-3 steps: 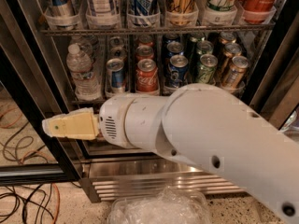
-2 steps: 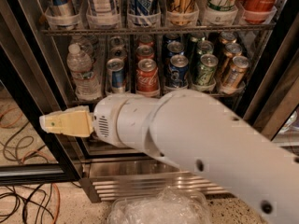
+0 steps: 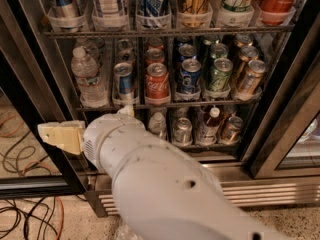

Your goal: Pick redbull can from top shelf of fridge

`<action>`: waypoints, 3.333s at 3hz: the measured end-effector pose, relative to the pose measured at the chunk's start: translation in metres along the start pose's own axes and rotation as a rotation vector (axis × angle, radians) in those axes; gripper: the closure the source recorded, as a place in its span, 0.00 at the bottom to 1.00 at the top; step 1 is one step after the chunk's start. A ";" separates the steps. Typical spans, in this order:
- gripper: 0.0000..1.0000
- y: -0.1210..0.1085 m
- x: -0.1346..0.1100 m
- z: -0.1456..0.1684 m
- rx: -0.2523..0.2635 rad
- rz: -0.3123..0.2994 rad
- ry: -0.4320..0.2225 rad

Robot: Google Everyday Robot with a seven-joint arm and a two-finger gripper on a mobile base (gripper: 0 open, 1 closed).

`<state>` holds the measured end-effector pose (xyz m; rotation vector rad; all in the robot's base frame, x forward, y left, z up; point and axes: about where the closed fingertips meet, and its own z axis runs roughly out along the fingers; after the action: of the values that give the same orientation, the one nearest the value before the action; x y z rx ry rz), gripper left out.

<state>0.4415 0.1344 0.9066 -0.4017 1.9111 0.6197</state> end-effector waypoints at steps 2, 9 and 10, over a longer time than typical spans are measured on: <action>0.00 0.002 -0.025 -0.008 0.149 0.000 -0.146; 0.00 -0.016 -0.107 0.033 0.215 -0.219 -0.324; 0.00 -0.014 -0.121 0.045 0.246 -0.225 -0.348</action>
Offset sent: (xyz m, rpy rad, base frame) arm 0.0011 -0.0042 0.0171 0.0120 -0.0819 -0.1213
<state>0.5312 0.1487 0.9996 -0.3210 1.5584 0.2793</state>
